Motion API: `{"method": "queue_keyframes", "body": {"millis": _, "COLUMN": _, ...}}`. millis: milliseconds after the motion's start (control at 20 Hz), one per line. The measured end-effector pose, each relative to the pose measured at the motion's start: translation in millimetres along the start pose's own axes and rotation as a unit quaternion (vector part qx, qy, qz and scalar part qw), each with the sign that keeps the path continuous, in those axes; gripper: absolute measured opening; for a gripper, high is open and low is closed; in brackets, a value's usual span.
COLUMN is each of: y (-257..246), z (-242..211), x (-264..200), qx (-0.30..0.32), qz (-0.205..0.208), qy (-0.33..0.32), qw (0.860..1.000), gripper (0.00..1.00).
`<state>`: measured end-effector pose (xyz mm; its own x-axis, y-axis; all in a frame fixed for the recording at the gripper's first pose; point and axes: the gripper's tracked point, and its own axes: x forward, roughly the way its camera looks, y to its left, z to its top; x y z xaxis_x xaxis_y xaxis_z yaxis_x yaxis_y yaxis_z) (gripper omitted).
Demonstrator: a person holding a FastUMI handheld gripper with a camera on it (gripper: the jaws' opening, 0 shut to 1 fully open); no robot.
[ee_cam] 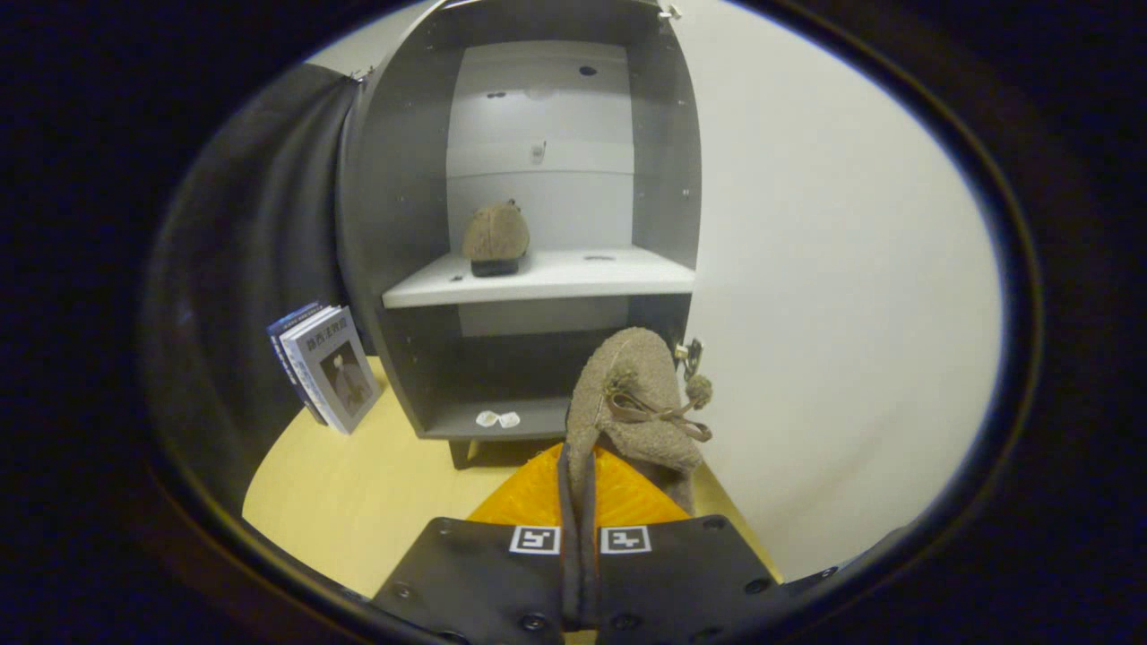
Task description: Open the shoe cabinet door, grab the shoes and put them into the shoe cabinet, then close the shoe cabinet door.
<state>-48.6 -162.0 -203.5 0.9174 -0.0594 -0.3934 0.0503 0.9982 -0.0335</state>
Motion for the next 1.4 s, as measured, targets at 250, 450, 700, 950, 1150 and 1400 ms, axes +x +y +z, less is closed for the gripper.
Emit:
{"method": "queue_keyframes", "body": {"millis": 250, "y": 7, "z": 65, "x": 16, "qx": -0.01, "qz": -0.009, "qy": -0.042, "qw": 0.999, "gripper": 0.02}}
{"method": "queue_keyframes", "body": {"millis": 450, "y": 8, "z": 110, "x": 37, "qx": -0.023, "qz": -0.019, "qy": -0.069, "qw": 0.997, "gripper": 0.02}}
{"method": "queue_keyframes", "body": {"millis": 700, "y": 19, "z": 155, "x": 72, "qx": -0.032, "qz": -0.022, "qy": -0.089, "qw": 0.995, "gripper": 0.02}}
{"method": "queue_keyframes", "body": {"millis": 950, "y": 24, "z": 187, "x": 113, "qx": -0.038, "qz": -0.026, "qy": -0.089, "qw": 0.995, "gripper": 0.02}}
{"method": "queue_keyframes", "body": {"millis": 1150, "y": 21, "z": 209, "x": 141, "qx": -0.044, "qz": -0.031, "qy": -0.09, "qw": 0.994, "gripper": 0.02}}
{"method": "queue_keyframes", "body": {"millis": 1400, "y": 20, "z": 227, "x": 176, "qx": -0.049, "qz": -0.034, "qy": -0.081, "qw": 0.995, "gripper": 0.02}}
